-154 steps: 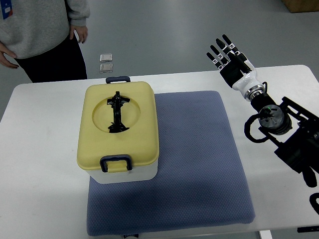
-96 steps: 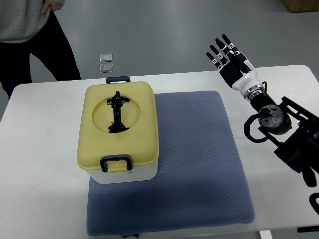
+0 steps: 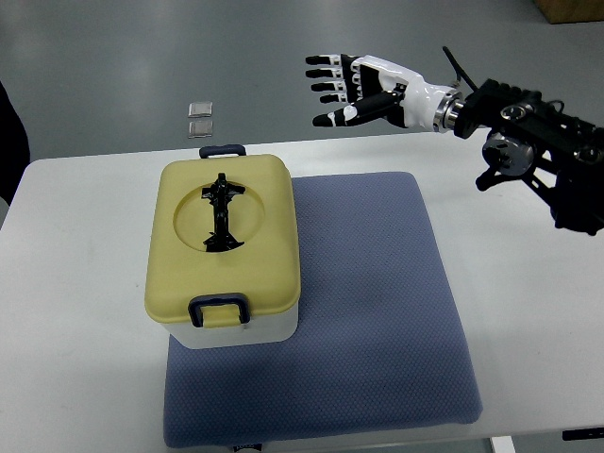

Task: Open white storage box with right hand
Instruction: 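Swing the right hand over the yellow lid toward its black handle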

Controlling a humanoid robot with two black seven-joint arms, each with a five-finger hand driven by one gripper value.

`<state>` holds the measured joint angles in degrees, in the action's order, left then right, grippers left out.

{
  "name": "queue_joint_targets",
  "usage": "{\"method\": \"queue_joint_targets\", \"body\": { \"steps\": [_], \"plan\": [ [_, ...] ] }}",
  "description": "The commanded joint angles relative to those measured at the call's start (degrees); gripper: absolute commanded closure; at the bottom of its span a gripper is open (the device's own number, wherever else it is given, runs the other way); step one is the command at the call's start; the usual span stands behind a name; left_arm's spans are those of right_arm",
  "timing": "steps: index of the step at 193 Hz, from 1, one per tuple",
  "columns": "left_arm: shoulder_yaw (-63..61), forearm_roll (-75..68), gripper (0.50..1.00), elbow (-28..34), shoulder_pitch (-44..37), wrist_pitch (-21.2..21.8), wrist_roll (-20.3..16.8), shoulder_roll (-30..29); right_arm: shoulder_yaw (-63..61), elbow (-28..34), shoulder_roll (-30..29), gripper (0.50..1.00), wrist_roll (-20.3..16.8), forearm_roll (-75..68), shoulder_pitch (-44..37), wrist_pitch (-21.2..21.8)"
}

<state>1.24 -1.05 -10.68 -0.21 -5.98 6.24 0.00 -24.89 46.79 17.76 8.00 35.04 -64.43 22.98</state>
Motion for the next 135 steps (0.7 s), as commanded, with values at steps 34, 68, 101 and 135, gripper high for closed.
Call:
{"method": "queue_joint_targets", "body": {
  "steps": [34,68,101,135],
  "plan": [
    [-0.01,-0.01,0.500,-0.04,-0.05,0.00,0.00,0.00,24.01,7.09,2.11,0.572,-0.09,14.88,-26.10,12.02],
    [-0.01,-0.10,0.500,-0.13,0.04,0.00,0.00,0.00,30.52,14.38,-0.18,0.574,0.27,24.90,-35.24,12.02],
    [-0.01,0.08,0.500,0.13,-0.05,0.00,0.00,0.00,30.16,15.61,-4.04,0.574,1.32,33.95,-35.59,11.74],
    [-0.01,-0.01,0.500,-0.04,0.04,0.00,0.00,0.00,30.25,15.61,-7.38,0.574,2.29,36.15,-35.33,2.25]
  ]
}}
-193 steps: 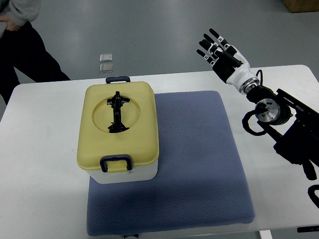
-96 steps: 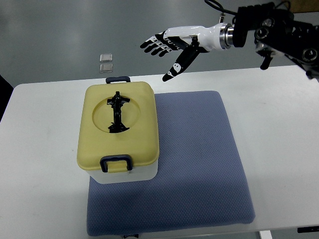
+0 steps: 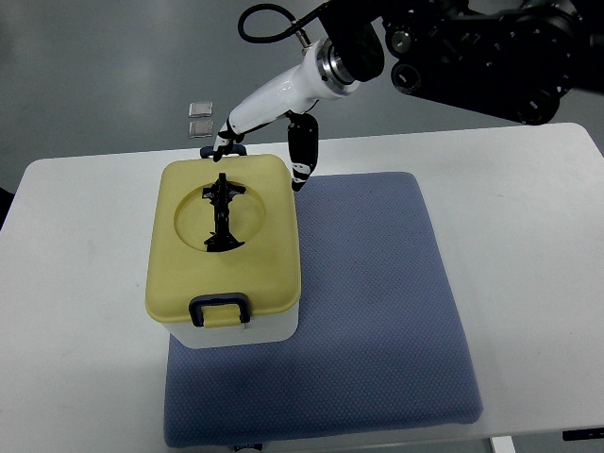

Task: Open white storage box with right hand
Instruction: 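Swing the right hand over the yellow lid toward its black handle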

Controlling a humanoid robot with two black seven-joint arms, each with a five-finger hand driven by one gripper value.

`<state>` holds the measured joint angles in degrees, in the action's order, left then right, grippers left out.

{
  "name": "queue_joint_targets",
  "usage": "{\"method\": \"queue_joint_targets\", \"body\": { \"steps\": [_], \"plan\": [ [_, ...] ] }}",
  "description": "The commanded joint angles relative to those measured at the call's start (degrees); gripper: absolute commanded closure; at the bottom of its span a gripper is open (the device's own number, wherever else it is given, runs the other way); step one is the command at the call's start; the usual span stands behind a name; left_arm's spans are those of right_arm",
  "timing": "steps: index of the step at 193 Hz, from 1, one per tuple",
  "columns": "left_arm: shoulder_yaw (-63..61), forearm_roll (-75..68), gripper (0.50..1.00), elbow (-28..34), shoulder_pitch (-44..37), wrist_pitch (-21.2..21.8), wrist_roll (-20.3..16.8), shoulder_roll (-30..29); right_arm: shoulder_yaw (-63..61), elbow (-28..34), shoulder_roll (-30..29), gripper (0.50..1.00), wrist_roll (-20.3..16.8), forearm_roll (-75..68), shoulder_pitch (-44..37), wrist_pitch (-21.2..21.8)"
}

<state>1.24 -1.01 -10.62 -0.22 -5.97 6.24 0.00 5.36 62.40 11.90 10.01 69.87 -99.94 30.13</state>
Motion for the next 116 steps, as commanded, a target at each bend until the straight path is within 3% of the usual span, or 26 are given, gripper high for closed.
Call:
{"method": "queue_joint_targets", "body": {
  "steps": [1,57,116],
  "plan": [
    [-0.01,-0.04,0.500,-0.10,0.04,0.00,0.00,0.00,0.01,0.01,-1.53,0.574,0.27,1.32,0.18,-4.91],
    [-0.10,-0.04,0.500,-0.10,-0.05,0.00,0.00,0.00,-0.43,0.01,-2.76,0.574,1.68,1.23,0.88,-10.97],
    [-0.10,-0.04,0.500,-0.10,-0.05,0.00,0.00,0.00,-0.43,0.01,-3.29,0.574,2.56,1.23,2.64,-12.20]
  ]
}}
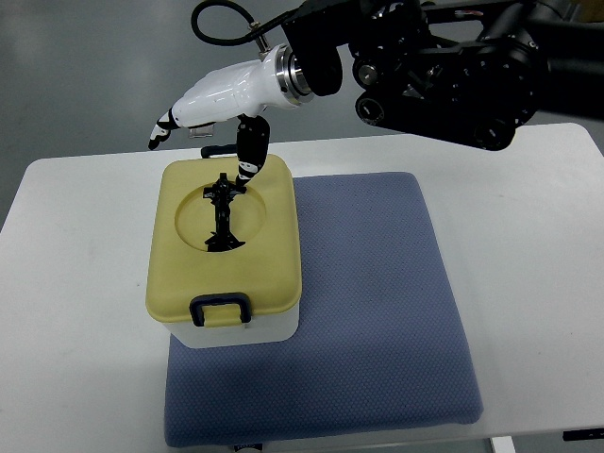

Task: Open white storage box with right hand
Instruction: 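Swing the right hand over the yellow lid toward its black handle, then lower the right hand and close its fingers around the black lid handle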

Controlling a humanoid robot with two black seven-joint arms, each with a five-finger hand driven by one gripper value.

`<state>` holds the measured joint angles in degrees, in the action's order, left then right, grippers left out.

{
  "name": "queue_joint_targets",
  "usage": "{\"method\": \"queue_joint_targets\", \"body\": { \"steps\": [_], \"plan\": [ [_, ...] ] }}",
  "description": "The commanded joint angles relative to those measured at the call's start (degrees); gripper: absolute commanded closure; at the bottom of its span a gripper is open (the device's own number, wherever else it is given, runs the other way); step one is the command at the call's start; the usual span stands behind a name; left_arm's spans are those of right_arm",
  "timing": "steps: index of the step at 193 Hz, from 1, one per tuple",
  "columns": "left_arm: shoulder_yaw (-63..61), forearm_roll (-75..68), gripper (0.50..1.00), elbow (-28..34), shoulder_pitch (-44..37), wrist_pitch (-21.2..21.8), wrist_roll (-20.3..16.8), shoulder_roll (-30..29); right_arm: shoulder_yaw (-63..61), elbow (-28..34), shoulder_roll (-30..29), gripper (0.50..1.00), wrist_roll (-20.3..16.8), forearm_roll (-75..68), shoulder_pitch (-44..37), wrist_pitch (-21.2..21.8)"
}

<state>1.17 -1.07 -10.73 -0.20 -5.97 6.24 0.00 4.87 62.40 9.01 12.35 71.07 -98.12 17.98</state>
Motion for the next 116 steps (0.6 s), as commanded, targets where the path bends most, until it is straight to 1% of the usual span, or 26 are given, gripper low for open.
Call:
{"method": "queue_joint_targets", "body": {
  "steps": [1,32,116],
  "plan": [
    [-0.03,0.01,0.500,0.00,0.02,0.00,0.00,0.00,0.05,0.00,-0.49,0.574,0.13,0.03,0.91,-0.05],
    [-0.03,-0.07,0.500,-0.08,0.02,0.00,0.00,0.00,-0.04,-0.35,-1.01,0.574,0.21,0.21,3.46,-0.23],
    [-0.11,0.01,0.500,0.00,0.02,0.00,0.00,0.00,-0.04,-0.44,-1.72,0.581,0.21,-0.58,5.66,-4.36]
  ]
}}
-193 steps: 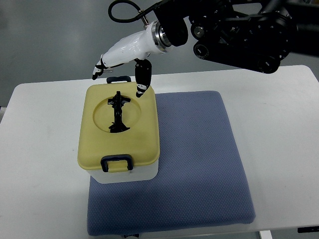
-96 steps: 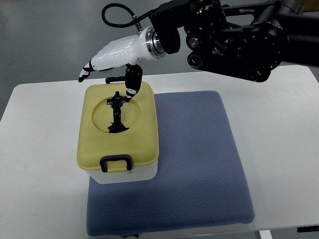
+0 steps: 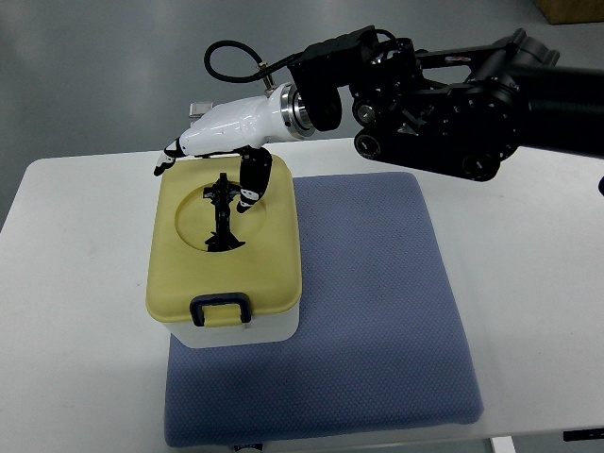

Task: Open white storage box with right hand
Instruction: 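Lower the right hand and close its fingers around the black lid handle, then lift the yellow lid up off the white box with the right hand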

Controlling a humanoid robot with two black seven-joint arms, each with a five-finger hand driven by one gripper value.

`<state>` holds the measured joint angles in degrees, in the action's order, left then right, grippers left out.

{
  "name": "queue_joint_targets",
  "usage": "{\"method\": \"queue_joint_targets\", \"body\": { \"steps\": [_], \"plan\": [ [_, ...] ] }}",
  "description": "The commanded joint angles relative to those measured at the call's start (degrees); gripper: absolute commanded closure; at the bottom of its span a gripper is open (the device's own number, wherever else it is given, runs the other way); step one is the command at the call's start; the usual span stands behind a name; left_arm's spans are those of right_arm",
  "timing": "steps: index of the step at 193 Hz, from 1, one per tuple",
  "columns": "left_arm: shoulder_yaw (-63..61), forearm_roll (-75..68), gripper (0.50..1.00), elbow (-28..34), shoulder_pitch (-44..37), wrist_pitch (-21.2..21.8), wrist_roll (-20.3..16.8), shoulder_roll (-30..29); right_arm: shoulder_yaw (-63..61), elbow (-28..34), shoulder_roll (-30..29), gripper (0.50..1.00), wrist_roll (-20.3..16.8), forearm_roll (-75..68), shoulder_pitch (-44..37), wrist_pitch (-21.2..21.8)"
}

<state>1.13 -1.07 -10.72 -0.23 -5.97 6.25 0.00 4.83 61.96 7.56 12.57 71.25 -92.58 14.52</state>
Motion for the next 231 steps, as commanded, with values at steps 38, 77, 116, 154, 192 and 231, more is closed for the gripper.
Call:
{"method": "queue_joint_targets", "body": {
  "steps": [38,77,116,154,192,231],
  "plan": [
    [0.01,0.01,0.500,0.00,-0.03,0.00,-0.01,0.00,0.01,-0.09,-0.70,0.591,-0.09,-0.41,1.43,-2.22],
    [0.10,0.01,0.500,0.00,-0.03,0.00,-0.01,0.00,0.18,-0.35,-1.40,0.632,-0.09,-0.06,2.58,-3.63],
    [0.01,0.01,0.500,0.00,0.06,0.00,0.08,0.00,0.36,-0.35,-1.40,0.830,-0.09,0.20,2.66,-4.59],
    [0.01,0.01,0.500,0.00,0.06,0.00,0.08,0.00,0.80,-0.35,-1.67,0.950,-0.27,0.29,2.93,-7.40],
    [0.01,0.01,0.500,0.00,-0.03,0.00,0.08,0.00,0.71,-0.35,-1.14,1.000,-0.27,0.11,2.14,-7.23],
    [-0.08,0.01,0.500,0.00,0.06,0.00,-0.01,0.00,-0.17,0.53,0.00,1.000,-0.09,-0.68,-1.29,-5.91]
  ]
}}
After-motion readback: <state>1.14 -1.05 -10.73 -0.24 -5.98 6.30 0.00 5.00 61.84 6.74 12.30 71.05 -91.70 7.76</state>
